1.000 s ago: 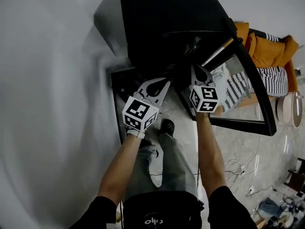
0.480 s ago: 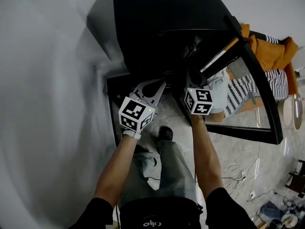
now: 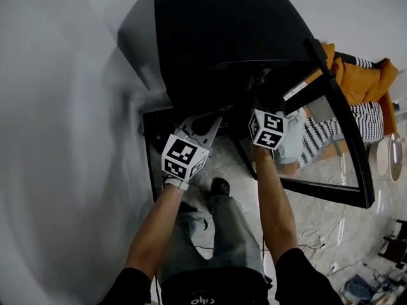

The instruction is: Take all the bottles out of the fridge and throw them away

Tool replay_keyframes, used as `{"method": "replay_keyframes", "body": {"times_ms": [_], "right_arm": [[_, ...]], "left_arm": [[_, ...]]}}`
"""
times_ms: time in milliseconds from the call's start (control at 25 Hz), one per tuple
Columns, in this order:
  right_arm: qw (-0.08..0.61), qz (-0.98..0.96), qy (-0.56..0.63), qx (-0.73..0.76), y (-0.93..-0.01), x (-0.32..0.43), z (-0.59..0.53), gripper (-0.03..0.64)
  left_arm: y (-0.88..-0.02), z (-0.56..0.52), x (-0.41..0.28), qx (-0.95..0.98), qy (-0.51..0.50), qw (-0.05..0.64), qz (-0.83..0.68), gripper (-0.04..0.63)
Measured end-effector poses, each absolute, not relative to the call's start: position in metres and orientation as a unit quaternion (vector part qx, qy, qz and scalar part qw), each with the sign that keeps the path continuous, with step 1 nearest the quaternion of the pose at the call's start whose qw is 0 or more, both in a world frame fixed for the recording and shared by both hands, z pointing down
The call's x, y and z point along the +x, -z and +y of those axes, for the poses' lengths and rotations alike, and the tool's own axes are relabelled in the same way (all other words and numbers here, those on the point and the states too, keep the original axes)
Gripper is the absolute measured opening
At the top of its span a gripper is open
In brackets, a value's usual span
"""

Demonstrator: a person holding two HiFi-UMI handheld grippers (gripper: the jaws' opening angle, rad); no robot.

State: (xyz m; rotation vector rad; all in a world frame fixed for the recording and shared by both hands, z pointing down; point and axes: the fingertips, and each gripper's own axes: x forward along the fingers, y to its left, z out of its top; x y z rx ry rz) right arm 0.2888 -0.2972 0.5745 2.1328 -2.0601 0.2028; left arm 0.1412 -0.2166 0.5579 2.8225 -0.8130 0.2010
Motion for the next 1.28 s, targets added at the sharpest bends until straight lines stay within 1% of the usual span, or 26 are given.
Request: {"method": "replay_keyframes", "body": {"times_ms": [40, 120, 360, 880, 920, 960, 1280], "right_arm": [[0.087, -0.684, -0.069, 0.721, -0.575, 0.292, -0.304, 0.213], [0.093, -0.676, -0.073, 0.727, -0.577, 0.297, -0.316, 0.241], [0.099, -0.656, -0.096, 0.742, -0.593, 0.311, -0.341, 0.259], [0.125, -0.606, -0.111, 0.778, -0.602, 0.319, -0.372, 0.256], [0.128, -0.602, -0.109, 0.781, -0.603, 0.32, -0.372, 0.244], [0.128, -0.599, -0.108, 0.783, -0.603, 0.322, -0.371, 0.208], [0.113, -0.619, -0.099, 0.771, -0.599, 0.318, -0.362, 0.195]], "left_arm": [[-0.557, -0.218, 0.141, 0.954, -0.069, 0.097, -0.274, 0.006], [-0.556, -0.22, 0.141, 0.954, -0.07, 0.095, -0.274, 0.006], [-0.563, -0.232, 0.139, 0.952, -0.071, 0.1, -0.28, 0.006], [-0.57, -0.241, 0.128, 0.946, -0.074, 0.104, -0.298, 0.006], [-0.57, -0.241, 0.127, 0.946, -0.074, 0.104, -0.3, 0.006], [-0.571, -0.24, 0.127, 0.945, -0.074, 0.104, -0.3, 0.006], [-0.572, -0.237, 0.12, 0.942, -0.074, 0.108, -0.308, 0.006]]}}
